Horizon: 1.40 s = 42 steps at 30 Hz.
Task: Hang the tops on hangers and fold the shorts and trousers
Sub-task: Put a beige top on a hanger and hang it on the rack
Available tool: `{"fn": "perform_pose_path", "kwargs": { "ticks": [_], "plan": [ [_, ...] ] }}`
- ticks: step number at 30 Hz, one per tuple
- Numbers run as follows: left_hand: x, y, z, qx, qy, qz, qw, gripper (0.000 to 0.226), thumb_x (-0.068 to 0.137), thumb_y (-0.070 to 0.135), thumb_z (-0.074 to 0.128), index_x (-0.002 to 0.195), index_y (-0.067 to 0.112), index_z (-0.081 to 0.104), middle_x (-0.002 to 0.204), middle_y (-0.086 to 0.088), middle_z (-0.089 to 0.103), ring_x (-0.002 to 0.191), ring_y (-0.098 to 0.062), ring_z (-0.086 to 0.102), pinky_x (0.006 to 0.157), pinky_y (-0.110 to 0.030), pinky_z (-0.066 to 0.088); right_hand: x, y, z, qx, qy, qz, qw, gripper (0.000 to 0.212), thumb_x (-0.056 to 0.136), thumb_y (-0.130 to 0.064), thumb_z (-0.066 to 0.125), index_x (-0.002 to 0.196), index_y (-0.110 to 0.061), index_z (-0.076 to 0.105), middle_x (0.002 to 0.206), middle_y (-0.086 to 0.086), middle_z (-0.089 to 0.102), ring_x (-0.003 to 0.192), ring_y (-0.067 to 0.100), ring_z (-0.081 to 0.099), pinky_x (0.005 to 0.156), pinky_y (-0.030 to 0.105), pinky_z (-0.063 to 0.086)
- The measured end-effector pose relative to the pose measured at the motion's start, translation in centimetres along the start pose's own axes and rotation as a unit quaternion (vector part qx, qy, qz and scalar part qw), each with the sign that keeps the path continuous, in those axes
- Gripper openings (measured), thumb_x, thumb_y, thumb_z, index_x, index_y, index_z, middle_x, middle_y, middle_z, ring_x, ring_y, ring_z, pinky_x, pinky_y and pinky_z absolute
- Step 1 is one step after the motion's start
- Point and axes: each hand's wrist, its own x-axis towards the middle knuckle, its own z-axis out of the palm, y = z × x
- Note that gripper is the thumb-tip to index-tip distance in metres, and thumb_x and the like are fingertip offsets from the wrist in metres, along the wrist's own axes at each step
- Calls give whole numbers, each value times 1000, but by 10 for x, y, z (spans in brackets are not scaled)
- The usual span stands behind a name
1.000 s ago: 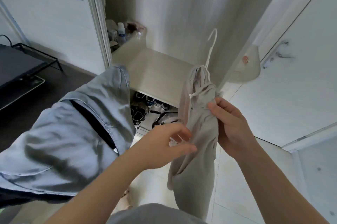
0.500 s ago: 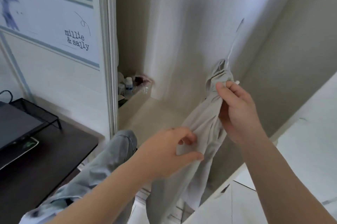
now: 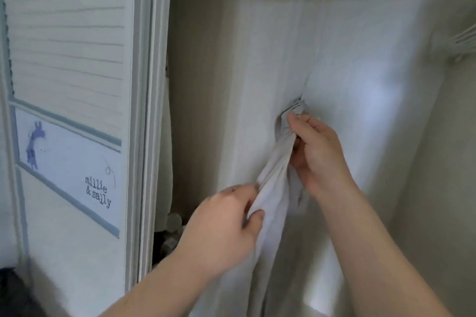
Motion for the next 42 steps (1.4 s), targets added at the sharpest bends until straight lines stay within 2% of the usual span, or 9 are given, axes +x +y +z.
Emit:
{"fn": "perform_pose_path", "kwargs": {
  "ticks": [3,7,11,16,22,30,34,39,42],
  "plan": [
    [50,-3,-19,15,14,28,999,23,95,40,53,83,54,40,71,24,52,65,-2,52,50,-14,34,55,-16,10,-12,-17,-41,999,31,95,-15,65,67,-17,51,59,-3,49,56,12,50,56,25,43],
    [115,0,-47,64,55,64,994,12,95,36,50,87,32,42,71,9,49,75,-15,54,63,-32,45,121,-50,26,-39,-32,-94,994,22,95,-16,65,75,-11,58,62,2,54,57,14,56,55,24,46],
    [178,8,-79,130,79,71,986,11,96,33,48,93,23,47,81,4,54,85,-26,57,74,-40,50,178,-90,42,-49,-53,-139,988,13,96,-14,64,85,-8,61,72,10,56,72,23,58,70,36,47],
    [244,11,-117,193,117,60,972,16,95,30,49,84,20,42,84,-2,57,85,-30,57,71,-41,50,244,-129,55,-73,-61,-166,981,8,98,-15,61,102,-8,60,76,10,55,71,20,57,77,39,46],
    [286,-1,-135,219,118,37,968,5,96,26,49,96,23,53,92,-2,63,87,-30,62,78,-41,55,307,-139,58,-84,-18,-131,988,14,98,-12,60,84,-13,59,74,5,55,61,12,56,67,29,52],
    [292,-17,-127,256,97,44,961,5,96,25,46,94,23,50,94,-2,62,87,-30,61,71,-37,50,330,-105,54,-133,-4,-106,985,23,95,-14,65,74,-12,56,59,3,51,41,10,52,40,18,42],
    [288,-30,-123,264,90,38,960,6,96,24,46,90,24,44,91,-2,59,84,-30,59,63,-34,41,325,-97,56,-240,45,-164,956,21,89,-23,68,83,-16,49,78,9,56,61,23,56,45,23,45],
    [281,-44,-123,268,79,33,960,4,91,19,47,93,23,45,90,0,56,83,-29,58,61,-34,38,295,-86,55,-385,20,-217,897,22,84,-23,64,93,-24,44,76,13,66,42,19,63,39,28,51],
    [278,-49,-126,275,72,31,958,6,91,20,47,90,23,43,89,1,53,82,-27,57,61,-33,35,283,-81,57,-471,17,-268,840,19,86,-23,60,95,-22,43,81,12,68,61,32,69,62,44,60]
  ]
}}
